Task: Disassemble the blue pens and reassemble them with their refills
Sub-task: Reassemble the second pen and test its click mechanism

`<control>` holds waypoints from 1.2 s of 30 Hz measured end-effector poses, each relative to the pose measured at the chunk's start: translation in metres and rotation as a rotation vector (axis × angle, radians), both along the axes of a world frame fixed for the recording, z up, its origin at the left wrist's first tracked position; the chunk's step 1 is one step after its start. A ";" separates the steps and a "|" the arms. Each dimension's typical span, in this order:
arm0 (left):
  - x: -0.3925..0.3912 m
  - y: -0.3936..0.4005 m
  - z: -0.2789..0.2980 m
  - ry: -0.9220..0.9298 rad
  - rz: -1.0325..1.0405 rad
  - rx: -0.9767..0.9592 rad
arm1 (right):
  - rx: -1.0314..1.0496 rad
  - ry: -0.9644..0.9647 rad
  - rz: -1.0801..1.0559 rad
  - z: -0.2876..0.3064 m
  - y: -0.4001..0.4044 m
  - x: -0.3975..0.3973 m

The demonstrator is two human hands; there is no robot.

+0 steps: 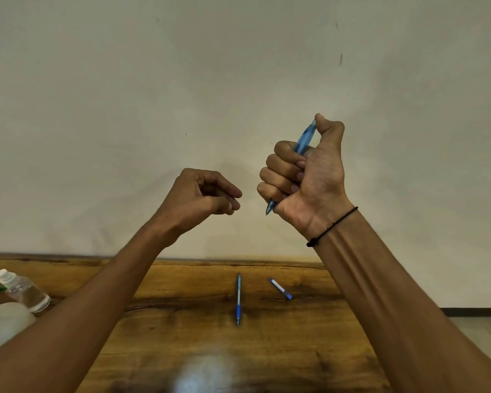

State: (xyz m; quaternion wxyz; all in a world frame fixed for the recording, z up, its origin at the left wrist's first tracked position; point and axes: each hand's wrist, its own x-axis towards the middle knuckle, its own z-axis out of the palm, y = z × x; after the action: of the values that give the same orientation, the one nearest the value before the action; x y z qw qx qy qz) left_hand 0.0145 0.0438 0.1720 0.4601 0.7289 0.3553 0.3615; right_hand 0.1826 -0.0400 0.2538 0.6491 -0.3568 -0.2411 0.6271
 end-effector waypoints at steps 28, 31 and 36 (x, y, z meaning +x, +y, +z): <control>0.000 0.004 -0.004 0.037 0.019 0.019 | -0.021 0.040 -0.023 0.000 0.001 0.004; 0.000 0.004 -0.005 0.048 0.027 0.031 | -0.019 0.041 -0.026 0.000 0.001 0.003; 0.000 0.004 -0.006 0.061 0.033 0.042 | -0.020 0.043 -0.027 0.000 0.002 0.002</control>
State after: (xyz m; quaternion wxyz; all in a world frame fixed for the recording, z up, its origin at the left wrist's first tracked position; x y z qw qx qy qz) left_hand 0.0148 0.0475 0.1661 0.4277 0.7432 0.3736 0.3539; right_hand 0.1849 -0.0382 0.2533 0.6589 -0.3529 -0.2161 0.6282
